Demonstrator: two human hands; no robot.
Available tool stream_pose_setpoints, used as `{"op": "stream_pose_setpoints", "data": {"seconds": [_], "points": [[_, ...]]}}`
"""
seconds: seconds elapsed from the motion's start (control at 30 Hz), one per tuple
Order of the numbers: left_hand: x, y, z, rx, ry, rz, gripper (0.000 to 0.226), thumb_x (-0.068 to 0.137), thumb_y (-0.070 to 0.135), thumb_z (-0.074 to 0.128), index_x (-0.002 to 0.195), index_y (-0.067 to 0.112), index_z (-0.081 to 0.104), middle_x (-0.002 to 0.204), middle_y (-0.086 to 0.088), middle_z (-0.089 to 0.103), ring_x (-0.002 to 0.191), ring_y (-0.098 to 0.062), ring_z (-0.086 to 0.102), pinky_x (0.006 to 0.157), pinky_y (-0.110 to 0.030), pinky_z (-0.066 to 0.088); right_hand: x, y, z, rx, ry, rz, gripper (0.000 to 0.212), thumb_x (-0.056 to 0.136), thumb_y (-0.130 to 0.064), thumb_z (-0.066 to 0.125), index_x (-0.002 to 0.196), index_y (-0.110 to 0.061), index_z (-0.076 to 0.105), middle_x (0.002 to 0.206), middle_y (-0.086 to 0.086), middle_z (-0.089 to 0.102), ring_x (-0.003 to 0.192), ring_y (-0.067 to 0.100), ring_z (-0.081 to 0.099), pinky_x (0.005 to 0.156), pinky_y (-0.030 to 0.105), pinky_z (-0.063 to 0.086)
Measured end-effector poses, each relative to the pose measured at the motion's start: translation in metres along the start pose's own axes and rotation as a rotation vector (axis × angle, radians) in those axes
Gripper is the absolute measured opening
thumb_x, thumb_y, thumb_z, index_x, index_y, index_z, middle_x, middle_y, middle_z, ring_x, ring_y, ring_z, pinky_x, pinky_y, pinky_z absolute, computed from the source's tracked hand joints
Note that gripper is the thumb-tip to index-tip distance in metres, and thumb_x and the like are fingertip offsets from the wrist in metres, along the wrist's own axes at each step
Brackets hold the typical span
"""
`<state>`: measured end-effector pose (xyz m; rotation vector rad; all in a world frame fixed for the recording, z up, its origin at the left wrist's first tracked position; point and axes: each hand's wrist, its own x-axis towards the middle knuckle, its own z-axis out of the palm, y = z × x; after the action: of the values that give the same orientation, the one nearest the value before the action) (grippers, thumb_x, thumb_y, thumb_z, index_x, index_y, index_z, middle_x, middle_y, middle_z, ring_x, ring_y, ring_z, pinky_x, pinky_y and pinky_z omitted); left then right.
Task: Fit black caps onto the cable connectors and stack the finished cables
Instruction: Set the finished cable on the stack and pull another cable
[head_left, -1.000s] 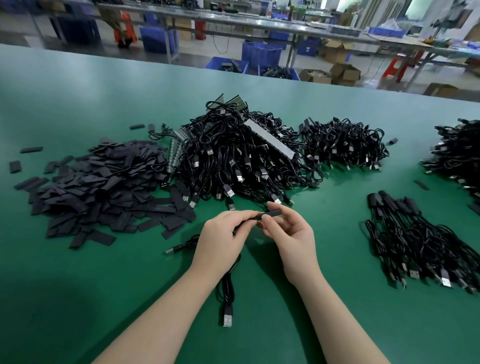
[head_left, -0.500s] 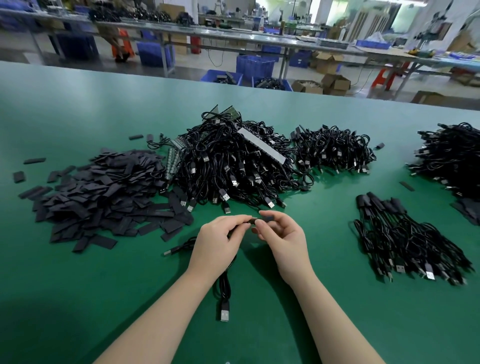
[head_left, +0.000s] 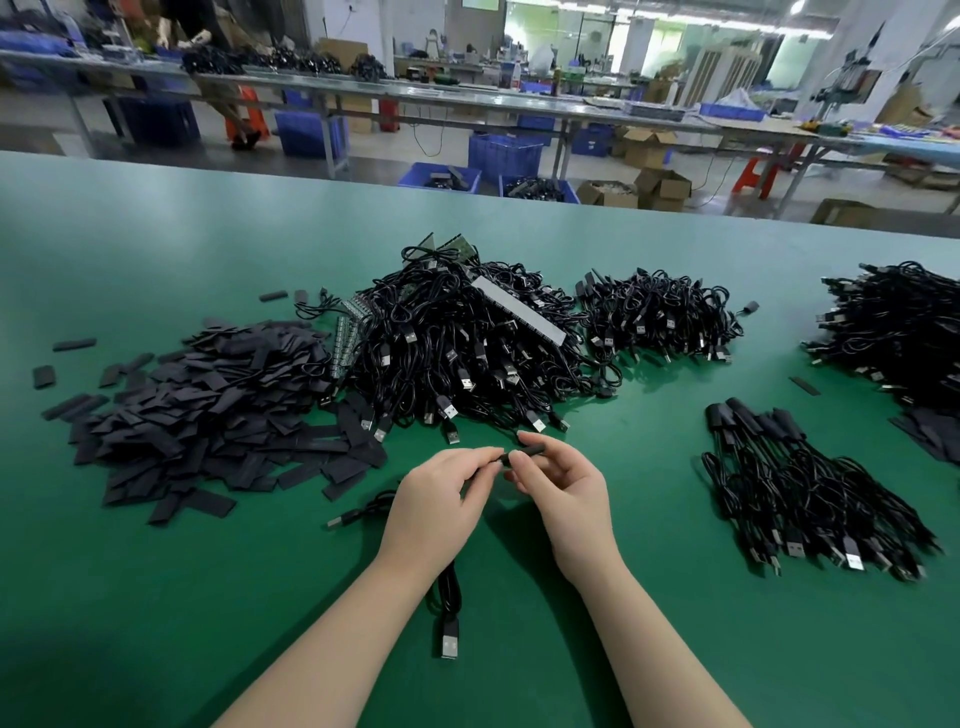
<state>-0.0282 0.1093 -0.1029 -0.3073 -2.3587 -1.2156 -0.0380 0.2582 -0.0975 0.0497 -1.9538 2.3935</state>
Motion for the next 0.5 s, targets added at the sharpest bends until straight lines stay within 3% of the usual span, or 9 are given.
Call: {"op": "stream_pose_setpoints", "data": {"seconds": [0.33,0.5], "points": [[0.0018,0.0004,0.0005,-0.037,-0.005,-0.045,0.019,0.091,0.022,0.068,0.108,0.027,0.074,0.1,0.02,0.068,0.098,0.006,0.06,0.08,-0.011,0.048,0.0007,0.0002,-0.0007,0.056,-0.014,-0.003,0.027,0.089,-0.007,0.072,0.113,-0.02,0.069,0.078,0.0,0.072,0.078,0.012,0.07,0.076,0.02,0.054],[0.0019,-0.0001,0.001,-0.05,-0.04,-0.094,0.024,0.086,0.024,0.071,0.11,0.031,0.073,0.098,0.023,0.066,0.093,0.007,0.061,0.078,-0.01,0.048,0.0018,-0.0001,-0.0017,0.055,-0.016,0.012,0.032,0.088,-0.009,0.073,0.117,-0.021,0.065,0.082,0.002,0.075,0.083,0.013,0.072,0.085,0.028,0.057]]}}
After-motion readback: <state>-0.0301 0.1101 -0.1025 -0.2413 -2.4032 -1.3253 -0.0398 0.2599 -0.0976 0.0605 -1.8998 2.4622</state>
